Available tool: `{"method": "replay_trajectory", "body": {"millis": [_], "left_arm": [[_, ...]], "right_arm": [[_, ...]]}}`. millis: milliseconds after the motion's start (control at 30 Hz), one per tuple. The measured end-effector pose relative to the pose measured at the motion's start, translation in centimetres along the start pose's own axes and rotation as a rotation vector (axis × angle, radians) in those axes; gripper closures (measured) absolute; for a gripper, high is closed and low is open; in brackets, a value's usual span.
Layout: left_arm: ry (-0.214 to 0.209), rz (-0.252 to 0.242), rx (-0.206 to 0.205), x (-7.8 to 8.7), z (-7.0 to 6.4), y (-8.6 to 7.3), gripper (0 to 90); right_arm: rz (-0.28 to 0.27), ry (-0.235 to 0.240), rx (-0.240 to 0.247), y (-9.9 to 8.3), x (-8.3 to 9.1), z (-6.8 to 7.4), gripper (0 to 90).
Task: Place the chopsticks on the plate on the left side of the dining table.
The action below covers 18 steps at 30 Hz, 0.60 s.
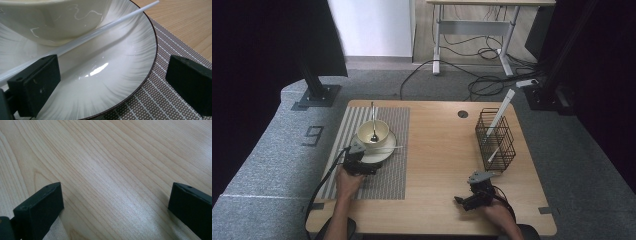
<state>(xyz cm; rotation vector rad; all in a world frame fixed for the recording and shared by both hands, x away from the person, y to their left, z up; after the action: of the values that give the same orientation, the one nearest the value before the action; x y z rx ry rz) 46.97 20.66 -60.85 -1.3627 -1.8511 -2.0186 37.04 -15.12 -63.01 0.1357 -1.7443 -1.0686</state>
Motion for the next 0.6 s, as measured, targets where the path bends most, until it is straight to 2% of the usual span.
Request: {"method": "replay_trajectory", "body": {"millis": [600], "left_arm": [[-0.004,0.0,0.006,0.13,-0.04,0.05,0.0]], "right_arm": [[0.0,0.0,0.0,0.0,0.0,0.0,0.0]]}}
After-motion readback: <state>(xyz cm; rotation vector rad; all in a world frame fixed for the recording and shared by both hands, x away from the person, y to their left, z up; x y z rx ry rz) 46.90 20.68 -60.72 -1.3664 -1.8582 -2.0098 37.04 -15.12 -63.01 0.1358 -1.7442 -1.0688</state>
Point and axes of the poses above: each handheld gripper's, and its own axes: x roughly backward along the jaws, y roughly out of its top, z roughly to its left, the point moved 10 cm from there along -x, roughly forward along the jaws, and after that the axes turned 5 degrees about x, right-handed, at the moved point
